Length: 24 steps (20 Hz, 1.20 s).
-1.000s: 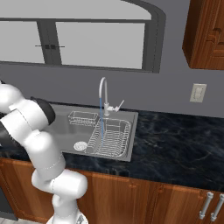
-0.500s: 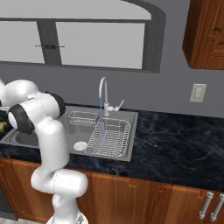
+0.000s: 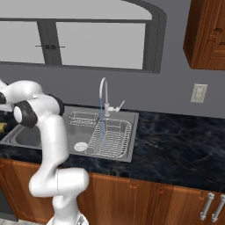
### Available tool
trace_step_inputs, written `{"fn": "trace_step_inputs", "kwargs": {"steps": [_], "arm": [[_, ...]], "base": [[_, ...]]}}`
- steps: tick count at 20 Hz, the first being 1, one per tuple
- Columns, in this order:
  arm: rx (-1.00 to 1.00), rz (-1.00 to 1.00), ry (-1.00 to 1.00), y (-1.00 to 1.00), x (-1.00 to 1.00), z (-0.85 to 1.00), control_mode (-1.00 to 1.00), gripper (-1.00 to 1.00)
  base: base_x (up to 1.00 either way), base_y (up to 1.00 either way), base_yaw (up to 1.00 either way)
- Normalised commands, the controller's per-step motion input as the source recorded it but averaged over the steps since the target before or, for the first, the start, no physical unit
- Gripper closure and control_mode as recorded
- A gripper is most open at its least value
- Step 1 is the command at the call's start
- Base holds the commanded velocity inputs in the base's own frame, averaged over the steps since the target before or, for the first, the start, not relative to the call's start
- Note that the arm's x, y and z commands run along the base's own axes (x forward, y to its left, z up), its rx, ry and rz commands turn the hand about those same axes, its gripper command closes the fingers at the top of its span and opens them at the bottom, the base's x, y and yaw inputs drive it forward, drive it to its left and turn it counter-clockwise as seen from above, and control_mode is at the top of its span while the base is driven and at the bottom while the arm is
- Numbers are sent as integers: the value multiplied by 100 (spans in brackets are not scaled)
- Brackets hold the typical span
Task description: Soak the sponge with water for a few seconds and then drop it inside the sink.
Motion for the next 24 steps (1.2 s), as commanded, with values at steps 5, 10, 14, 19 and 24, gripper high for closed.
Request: {"fn": "trace_step_inputs", "kwargs": {"steps": [5, 10, 14, 19, 24], "arm": [[-11, 1, 6, 21, 6, 0, -100, -100], [-1, 2, 0, 1, 9, -30, -100, -100], [0, 2, 0, 0, 18, -56, -100, -100], [2, 2, 0, 0, 12, -61, -100, -100], [6, 5, 0, 5, 16, -53, -100, -100]], "base": [[0, 0, 0], [0, 0, 0], [0, 0, 0], [0, 0, 0], [0, 0, 0]]}}
